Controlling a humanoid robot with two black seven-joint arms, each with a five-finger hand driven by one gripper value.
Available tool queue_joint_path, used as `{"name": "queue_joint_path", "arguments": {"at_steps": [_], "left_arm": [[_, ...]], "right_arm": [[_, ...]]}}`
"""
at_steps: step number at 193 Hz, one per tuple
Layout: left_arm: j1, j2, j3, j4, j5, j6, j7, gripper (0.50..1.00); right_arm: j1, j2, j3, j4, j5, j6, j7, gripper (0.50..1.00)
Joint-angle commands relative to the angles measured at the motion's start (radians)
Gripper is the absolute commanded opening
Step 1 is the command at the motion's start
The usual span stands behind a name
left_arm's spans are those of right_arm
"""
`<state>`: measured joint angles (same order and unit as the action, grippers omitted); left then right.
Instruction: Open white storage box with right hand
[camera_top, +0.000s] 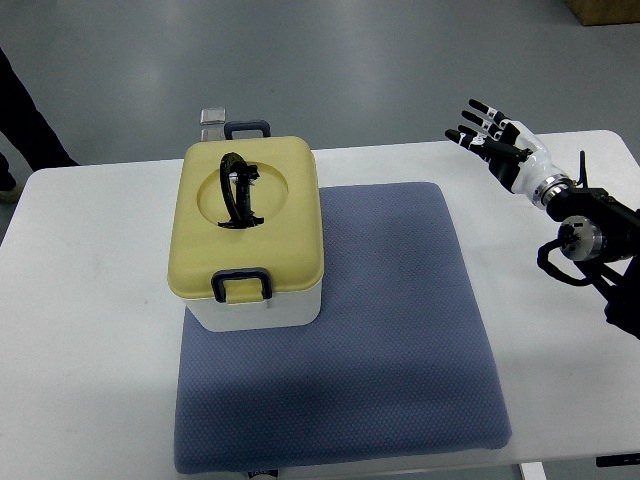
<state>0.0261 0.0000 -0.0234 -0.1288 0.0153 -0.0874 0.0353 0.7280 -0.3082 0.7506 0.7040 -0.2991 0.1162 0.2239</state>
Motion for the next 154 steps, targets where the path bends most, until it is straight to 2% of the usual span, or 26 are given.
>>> {"name": "queue_joint_path", "arguments": {"at_steps": [1,154], "left_arm": [[0.000,0.000,0.002,0.003,0.000,0.000,0.000,1.000],[0.000,0.000,0.000,0.003,0.000,0.000,0.002,1.000]], "right_arm": [[-0.002,0.001,0.000,0.000,0.000,0.000,0.000,0.924],[-0.010,0.006,0.003,0.000,0.002,0.016,0.005,0.924]]}}
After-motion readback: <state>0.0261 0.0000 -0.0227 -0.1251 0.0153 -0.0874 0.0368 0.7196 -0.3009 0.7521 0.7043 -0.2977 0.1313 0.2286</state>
